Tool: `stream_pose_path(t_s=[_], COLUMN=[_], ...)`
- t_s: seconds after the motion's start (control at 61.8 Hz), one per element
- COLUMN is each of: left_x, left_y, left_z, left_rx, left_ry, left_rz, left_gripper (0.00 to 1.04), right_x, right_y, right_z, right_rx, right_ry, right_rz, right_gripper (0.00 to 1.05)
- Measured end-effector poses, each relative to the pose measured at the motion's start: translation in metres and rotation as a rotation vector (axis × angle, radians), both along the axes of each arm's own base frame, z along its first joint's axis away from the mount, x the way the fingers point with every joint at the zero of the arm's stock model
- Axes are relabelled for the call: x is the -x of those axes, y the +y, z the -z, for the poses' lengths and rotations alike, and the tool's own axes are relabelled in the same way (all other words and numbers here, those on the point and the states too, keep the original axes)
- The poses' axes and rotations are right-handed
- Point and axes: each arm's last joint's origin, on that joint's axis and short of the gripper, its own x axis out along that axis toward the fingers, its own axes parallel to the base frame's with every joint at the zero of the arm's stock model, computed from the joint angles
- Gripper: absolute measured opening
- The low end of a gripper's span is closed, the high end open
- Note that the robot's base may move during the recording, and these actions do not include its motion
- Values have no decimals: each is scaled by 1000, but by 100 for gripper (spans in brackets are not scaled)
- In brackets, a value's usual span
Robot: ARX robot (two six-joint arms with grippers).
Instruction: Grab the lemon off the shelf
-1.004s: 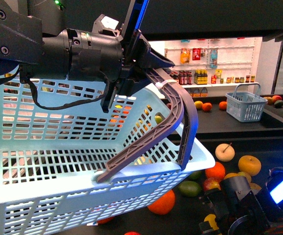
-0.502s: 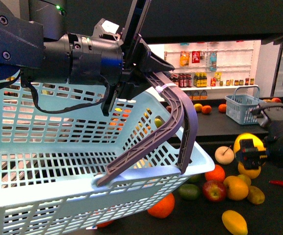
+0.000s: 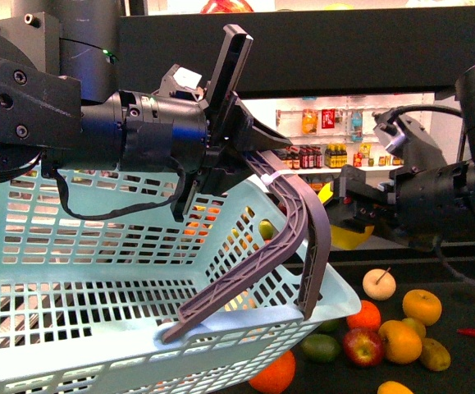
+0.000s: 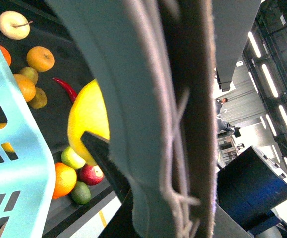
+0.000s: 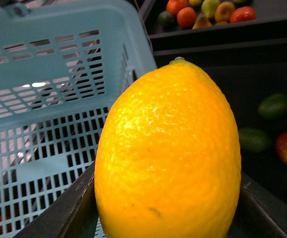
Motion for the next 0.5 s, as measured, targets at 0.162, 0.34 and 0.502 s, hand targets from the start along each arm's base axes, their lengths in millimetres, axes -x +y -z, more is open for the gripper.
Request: stream_pose_path(t_s=[0.162,0.34,0.502], left_x=[0,0,0], left_y=[0,0,0], left_z=[0,0,0], left_rx=[0,0,0], left_ry=[0,0,0], left_rz=[1,1,1], left_gripper=[8,8,8], right_x=[2,2,1], right_y=[22,38,42], right_z=[8,22,30], right_rx=[-31,-36,-30], right_ry=[31,84,104], right_rz=[-42,-72,-70], right_gripper=[62,62,81])
